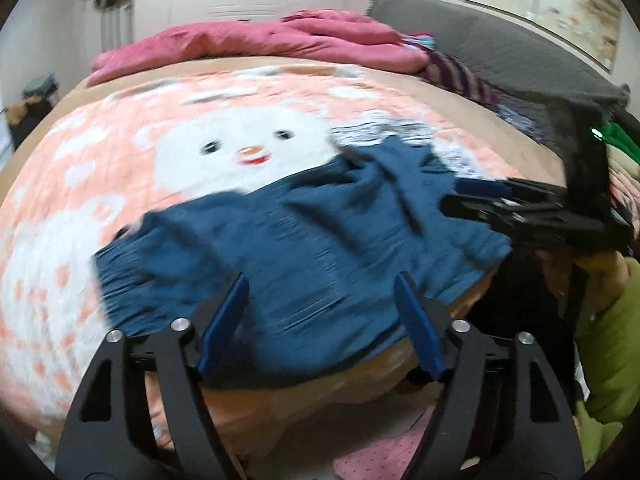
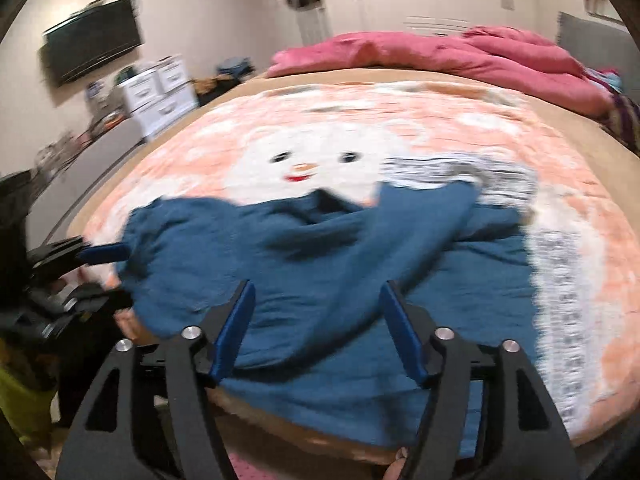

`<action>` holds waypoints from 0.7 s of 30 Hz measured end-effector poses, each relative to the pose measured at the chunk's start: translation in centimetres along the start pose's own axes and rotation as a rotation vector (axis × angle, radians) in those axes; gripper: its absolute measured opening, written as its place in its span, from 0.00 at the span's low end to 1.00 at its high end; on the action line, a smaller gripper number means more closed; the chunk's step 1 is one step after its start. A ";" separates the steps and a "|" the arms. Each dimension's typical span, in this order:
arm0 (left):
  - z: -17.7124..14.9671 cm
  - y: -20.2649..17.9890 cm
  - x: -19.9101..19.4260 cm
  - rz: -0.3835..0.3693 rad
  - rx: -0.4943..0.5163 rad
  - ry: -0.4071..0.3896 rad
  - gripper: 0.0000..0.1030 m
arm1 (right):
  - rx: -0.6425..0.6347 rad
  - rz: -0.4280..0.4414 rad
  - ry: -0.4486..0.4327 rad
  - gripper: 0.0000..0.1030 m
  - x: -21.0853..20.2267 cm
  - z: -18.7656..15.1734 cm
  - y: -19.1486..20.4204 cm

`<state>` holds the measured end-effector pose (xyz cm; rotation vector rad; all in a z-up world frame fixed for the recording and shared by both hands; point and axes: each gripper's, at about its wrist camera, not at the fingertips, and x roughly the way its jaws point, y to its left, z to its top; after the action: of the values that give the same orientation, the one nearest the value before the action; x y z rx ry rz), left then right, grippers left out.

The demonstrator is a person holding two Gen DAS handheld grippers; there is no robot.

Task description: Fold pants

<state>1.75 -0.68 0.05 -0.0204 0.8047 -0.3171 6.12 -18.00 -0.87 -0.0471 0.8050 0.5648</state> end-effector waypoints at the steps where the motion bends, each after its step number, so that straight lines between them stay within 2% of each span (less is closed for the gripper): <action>1: 0.4 -0.6 0.6 -0.025 0.007 0.006 0.65 | 0.009 -0.017 -0.001 0.66 -0.1 0.1 -0.7; 5: 1.8 -3.2 4.1 -0.101 0.022 0.049 0.65 | 0.010 -0.098 -0.011 0.73 0.0 1.1 -2.8; 10: 3.3 -5.5 8.3 -0.187 0.015 0.112 0.65 | 0.034 -0.157 -0.007 0.77 0.5 2.5 -5.5; 13: 4.2 -5.9 10.4 -0.249 -0.013 0.147 0.65 | 0.038 -0.169 0.010 0.79 1.3 3.8 -6.8; 15: 4.7 -5.8 11.7 -0.263 -0.036 0.171 0.64 | 0.045 -0.164 0.025 0.79 2.0 4.8 -7.5; 19: 5.3 -6.0 13.0 -0.297 -0.063 0.179 0.53 | 0.061 -0.137 0.062 0.79 4.5 7.6 -8.5; 21: 5.1 -5.7 13.4 -0.320 -0.087 0.180 0.42 | 0.058 -0.112 0.088 0.79 6.2 9.1 -8.6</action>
<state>12.50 -10.47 -5.09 -0.2060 0.9950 -0.5925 19.89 -20.16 -0.29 -0.0641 0.8983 0.4353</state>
